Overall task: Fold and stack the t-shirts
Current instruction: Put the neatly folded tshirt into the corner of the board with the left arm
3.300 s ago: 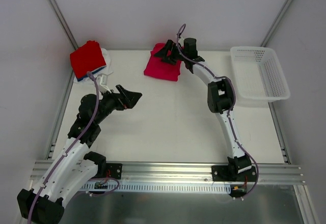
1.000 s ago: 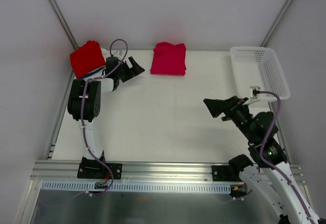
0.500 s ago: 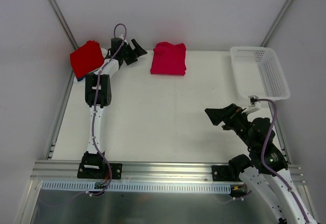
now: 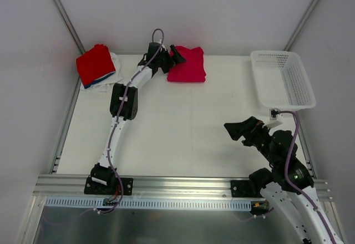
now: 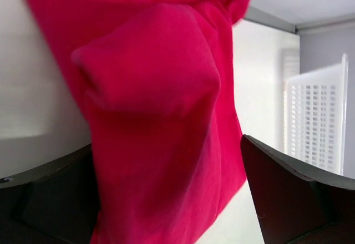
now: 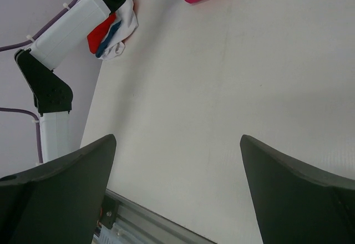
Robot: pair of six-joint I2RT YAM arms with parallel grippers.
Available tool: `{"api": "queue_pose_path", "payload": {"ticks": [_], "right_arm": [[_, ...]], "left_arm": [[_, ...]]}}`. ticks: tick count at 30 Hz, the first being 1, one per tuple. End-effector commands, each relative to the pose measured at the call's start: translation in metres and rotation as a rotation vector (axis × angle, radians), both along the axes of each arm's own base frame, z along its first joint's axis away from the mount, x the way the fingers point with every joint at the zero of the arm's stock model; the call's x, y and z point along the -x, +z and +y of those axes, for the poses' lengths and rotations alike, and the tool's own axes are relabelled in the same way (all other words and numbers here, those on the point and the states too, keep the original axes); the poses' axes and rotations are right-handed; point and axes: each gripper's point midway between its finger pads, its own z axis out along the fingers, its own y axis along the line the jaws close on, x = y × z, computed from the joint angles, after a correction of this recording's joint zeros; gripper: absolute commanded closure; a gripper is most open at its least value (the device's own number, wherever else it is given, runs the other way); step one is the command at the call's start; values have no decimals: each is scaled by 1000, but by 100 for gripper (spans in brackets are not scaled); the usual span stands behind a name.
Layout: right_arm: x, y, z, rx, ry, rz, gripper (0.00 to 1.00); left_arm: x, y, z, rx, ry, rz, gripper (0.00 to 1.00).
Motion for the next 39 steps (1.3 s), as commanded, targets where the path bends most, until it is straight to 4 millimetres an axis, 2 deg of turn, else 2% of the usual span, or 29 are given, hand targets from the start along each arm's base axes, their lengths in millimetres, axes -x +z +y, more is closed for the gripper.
{"api": "queue_pose_path", "payload": {"ticks": [1,4,6,8,9,10,12,16,22,24,26,28,29,32,33,39], "right_arm": [[5,-3,-7,22,-16,-1,0],[10,-2,-9,23,-15,-5,1],[13,0,-12,27,-23,-12,1],[14,0,-20,43,-54,-18,1],[14,2,-22,47,-59,-25,1],[15,4,-23,48,-62,-30,1],[18,5,-26,49,-68,-32,0],[23,11,-29,41,-72,-51,0],[28,10,-33,42,-81,-54,1],[28,9,-34,37,-82,-56,0],[27,5,-32,33,-78,-52,0],[27,5,-29,20,-68,-54,0],[27,5,-28,15,-61,-57,0],[26,5,-26,6,-56,-63,1],[26,6,-25,2,-53,-68,1],[28,20,-22,-25,-34,-115,1]], "left_arm": [[30,-33,-43,25,-50,133,1],[31,-33,-49,30,-45,136,2],[31,-34,-46,26,-36,141,13],[29,-35,-44,18,-22,139,41],[30,-39,-43,21,-10,159,67],[29,-39,-40,23,0,164,83],[29,-41,-37,22,16,177,100],[30,-44,-33,-8,39,179,100],[37,-36,-37,-27,-12,155,100],[43,-22,-34,-37,-46,132,100],[46,1,-30,-54,-82,82,100],[50,12,-17,-82,-105,82,100],[50,29,-10,-108,-123,38,100],[51,51,28,-154,-123,10,100],[48,58,48,-157,-106,3,100],[55,89,113,-276,-147,-78,100]]}}
